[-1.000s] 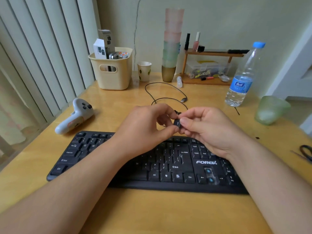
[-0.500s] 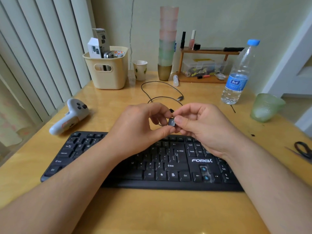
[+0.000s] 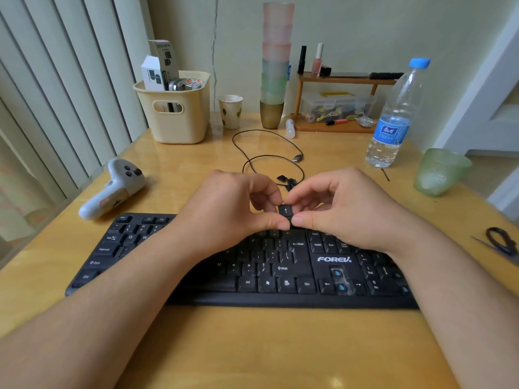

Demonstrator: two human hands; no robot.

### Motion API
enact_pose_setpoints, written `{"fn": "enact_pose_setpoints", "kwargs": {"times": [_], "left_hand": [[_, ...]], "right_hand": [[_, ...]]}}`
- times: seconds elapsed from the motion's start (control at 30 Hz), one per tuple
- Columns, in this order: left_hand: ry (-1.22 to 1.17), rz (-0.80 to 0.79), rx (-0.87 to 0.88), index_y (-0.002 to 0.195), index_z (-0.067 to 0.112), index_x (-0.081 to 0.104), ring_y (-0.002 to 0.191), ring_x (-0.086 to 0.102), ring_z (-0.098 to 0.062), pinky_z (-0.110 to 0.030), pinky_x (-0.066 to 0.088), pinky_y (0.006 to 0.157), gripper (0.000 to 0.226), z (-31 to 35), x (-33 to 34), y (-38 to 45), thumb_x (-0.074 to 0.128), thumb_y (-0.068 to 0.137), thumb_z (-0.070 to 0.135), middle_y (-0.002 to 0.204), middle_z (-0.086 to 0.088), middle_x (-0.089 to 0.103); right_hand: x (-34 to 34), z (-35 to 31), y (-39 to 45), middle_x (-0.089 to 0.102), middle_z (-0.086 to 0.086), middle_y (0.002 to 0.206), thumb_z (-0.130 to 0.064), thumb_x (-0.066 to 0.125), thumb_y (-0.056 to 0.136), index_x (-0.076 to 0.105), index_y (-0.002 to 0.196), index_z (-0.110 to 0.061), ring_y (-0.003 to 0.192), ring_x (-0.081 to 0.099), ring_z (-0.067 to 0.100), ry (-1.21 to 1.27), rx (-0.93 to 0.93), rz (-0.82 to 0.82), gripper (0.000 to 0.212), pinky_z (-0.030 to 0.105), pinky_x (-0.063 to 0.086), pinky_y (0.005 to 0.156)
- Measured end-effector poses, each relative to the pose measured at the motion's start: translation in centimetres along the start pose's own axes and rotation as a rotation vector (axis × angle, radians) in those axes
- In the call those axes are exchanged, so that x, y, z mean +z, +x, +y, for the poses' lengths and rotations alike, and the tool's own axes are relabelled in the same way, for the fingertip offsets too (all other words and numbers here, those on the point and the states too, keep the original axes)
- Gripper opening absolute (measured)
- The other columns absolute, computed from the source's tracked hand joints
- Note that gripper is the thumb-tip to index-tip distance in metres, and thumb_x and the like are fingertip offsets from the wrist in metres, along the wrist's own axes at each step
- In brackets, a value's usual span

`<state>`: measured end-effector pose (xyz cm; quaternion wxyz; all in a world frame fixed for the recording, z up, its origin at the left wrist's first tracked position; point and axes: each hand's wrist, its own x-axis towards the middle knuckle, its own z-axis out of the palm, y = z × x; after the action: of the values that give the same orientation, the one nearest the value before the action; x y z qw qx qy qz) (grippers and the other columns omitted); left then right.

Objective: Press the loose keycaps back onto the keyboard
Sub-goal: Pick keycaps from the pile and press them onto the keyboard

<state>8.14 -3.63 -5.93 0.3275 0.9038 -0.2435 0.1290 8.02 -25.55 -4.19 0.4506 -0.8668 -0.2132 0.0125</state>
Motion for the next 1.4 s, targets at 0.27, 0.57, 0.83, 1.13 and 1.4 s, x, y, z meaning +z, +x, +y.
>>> {"fn": "enact_pose_setpoints", "kwargs": {"times": [0.27, 0.57, 0.83, 1.13, 1.4], "left_hand": [[-0.070, 0.011, -0.015, 0.088, 0.031, 0.072, 0.076, 0.064, 0.007, -0.004, 0.039, 0.071, 0.036, 0.5, -0.3, -0.1, 0.095, 0.063, 0.042, 0.074, 0.019, 0.073], [-0.185, 0.042, -0.018, 0.092, 0.028, 0.063, 0.087, 0.070, 0.004, -0.013, 0.048, 0.085, 0.037, 0.1, 0.0, -0.1, 0.093, 0.071, 0.035, 0.083, 0.022, 0.075], [-0.342, 0.023, -0.069, 0.104, 0.032, 0.057, 0.091, 0.073, -0.006, -0.037, 0.058, 0.088, 0.024, -0.2, 0.3, 0.0, 0.076, 0.094, 0.020, 0.094, 0.014, 0.078], [-0.385, -0.047, -0.100, 0.112, 0.037, 0.052, 0.078, 0.069, -0.011, -0.026, 0.050, 0.074, 0.037, -0.3, 0.1, 0.1, 0.079, 0.091, 0.022, 0.091, 0.011, 0.078], [-0.476, -0.139, -0.108, 0.118, 0.036, 0.049, 0.074, 0.064, -0.013, -0.031, 0.049, 0.069, 0.041, 0.0, 0.3, 0.1, 0.079, 0.091, 0.024, 0.092, 0.001, 0.078]], "right_hand": [[0.1, 0.1, 0.0, 0.077, -0.003, 0.087, -0.002, 0.087, 0.078, 0.079, 0.091, -0.029, 0.081, 0.072, 0.013, 0.050, -0.066, 0.019, 0.032, 0.041, 0.063, 0.084], [0.0, 0.7, 0.3, 0.075, -0.003, 0.092, -0.015, 0.084, 0.084, 0.077, 0.096, -0.034, 0.087, 0.071, 0.019, 0.051, -0.091, 0.040, 0.024, 0.049, 0.059, 0.090], [0.2, 0.6, 0.2, 0.077, -0.004, 0.088, -0.009, 0.084, 0.084, 0.079, 0.102, -0.039, 0.085, 0.075, 0.017, 0.014, -0.054, 0.033, 0.035, 0.051, 0.059, 0.092], [0.3, 1.0, 0.3, 0.078, 0.006, 0.084, 0.001, 0.083, 0.082, 0.075, 0.098, -0.027, 0.080, 0.078, 0.022, 0.107, -0.055, 0.043, 0.033, 0.052, 0.061, 0.089], [-0.3, -0.7, 0.2, 0.078, 0.008, 0.080, -0.007, 0.068, 0.097, 0.068, 0.095, -0.012, 0.078, 0.078, 0.022, 0.023, 0.030, -0.051, 0.005, 0.048, 0.063, 0.080]]}}
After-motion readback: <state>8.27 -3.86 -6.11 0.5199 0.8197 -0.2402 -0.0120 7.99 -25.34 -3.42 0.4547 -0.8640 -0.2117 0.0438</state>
